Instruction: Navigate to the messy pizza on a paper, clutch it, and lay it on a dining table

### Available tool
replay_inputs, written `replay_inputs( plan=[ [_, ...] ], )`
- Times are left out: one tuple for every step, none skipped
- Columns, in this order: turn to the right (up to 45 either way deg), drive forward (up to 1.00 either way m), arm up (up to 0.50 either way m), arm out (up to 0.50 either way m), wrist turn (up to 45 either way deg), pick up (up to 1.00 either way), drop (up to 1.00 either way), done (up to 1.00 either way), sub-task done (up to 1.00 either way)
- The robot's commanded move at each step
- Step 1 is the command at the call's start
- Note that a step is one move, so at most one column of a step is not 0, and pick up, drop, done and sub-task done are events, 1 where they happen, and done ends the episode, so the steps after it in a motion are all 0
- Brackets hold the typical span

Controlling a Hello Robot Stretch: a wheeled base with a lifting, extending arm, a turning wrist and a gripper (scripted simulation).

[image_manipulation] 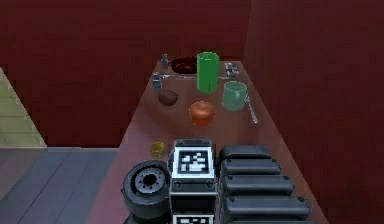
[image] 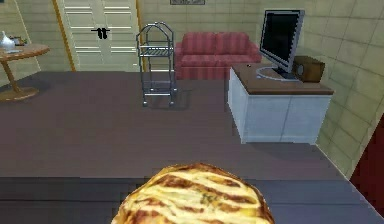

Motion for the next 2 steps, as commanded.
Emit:
replay_inputs(
  plan=[
    [30.0, 0.0, 0.0, 0.0, 0.0, 0.0, 0.0, 0.0, 0.0],
    [45.0, 0.0, 0.0, 0.0, 0.0, 0.0, 0.0, 0.0, 0.0]
  ],
)
